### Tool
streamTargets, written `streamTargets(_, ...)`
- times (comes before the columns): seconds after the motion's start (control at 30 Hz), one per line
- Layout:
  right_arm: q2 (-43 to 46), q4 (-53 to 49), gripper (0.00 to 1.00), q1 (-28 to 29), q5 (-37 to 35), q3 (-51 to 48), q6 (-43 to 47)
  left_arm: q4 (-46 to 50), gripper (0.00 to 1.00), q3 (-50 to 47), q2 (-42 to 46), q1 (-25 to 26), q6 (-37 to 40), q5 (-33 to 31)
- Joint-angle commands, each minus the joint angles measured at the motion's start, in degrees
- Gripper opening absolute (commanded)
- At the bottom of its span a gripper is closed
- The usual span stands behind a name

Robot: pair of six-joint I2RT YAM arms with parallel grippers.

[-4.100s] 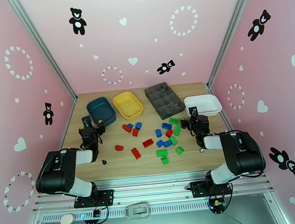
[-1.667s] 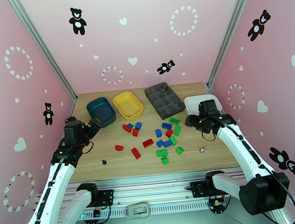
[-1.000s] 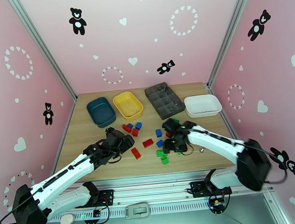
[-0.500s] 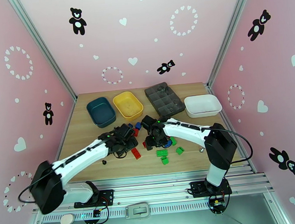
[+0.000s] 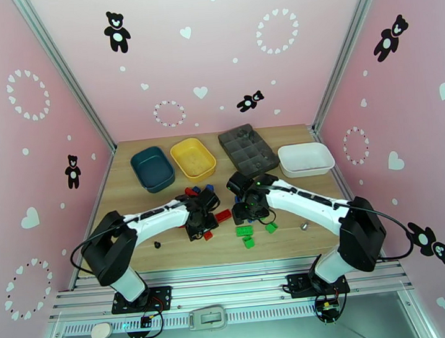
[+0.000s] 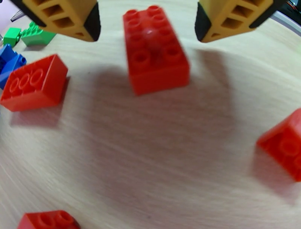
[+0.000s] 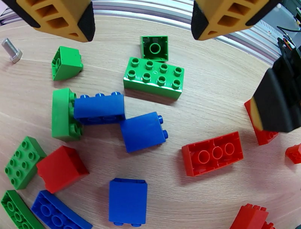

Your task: Sort the legos into containers by color

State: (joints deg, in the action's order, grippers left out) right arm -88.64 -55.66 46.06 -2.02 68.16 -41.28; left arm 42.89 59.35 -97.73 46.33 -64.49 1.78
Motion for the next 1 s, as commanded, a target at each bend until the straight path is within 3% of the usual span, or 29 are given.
streamTargets(0.0,1.58,-1.72,0.72,0.08,-1.05,-1.27,-1.36,1.13,0.66,1.58,-1.28,0.26,0.94,0.72)
streamTargets(0.3,2.36,-1.76,0.72,-0.25,-2.98,-0.61,-1.62,1.66,0.49,-0.44,-1.29,0.26,1.53,0.94)
streamTargets(0.6,2.44,-1.6,0.71,-0.53,-3.38,3.41,-2.2,3.54,0.31,1.08,4.11,-0.58,3.76,-0.73)
streamTargets(0.8,-0.36,-5.6,0.69,-0.62,-7.25,12.57,-4.72,6.99,0.29,3.83,12.63,-8.06,7.64,-1.76)
streamTargets(0.97,-3.38,-3.82,0.7,-0.55,-6.59,17.97,-4.73,10.5,0.29,8.0,16.86,-19.38,13.64,-1.13)
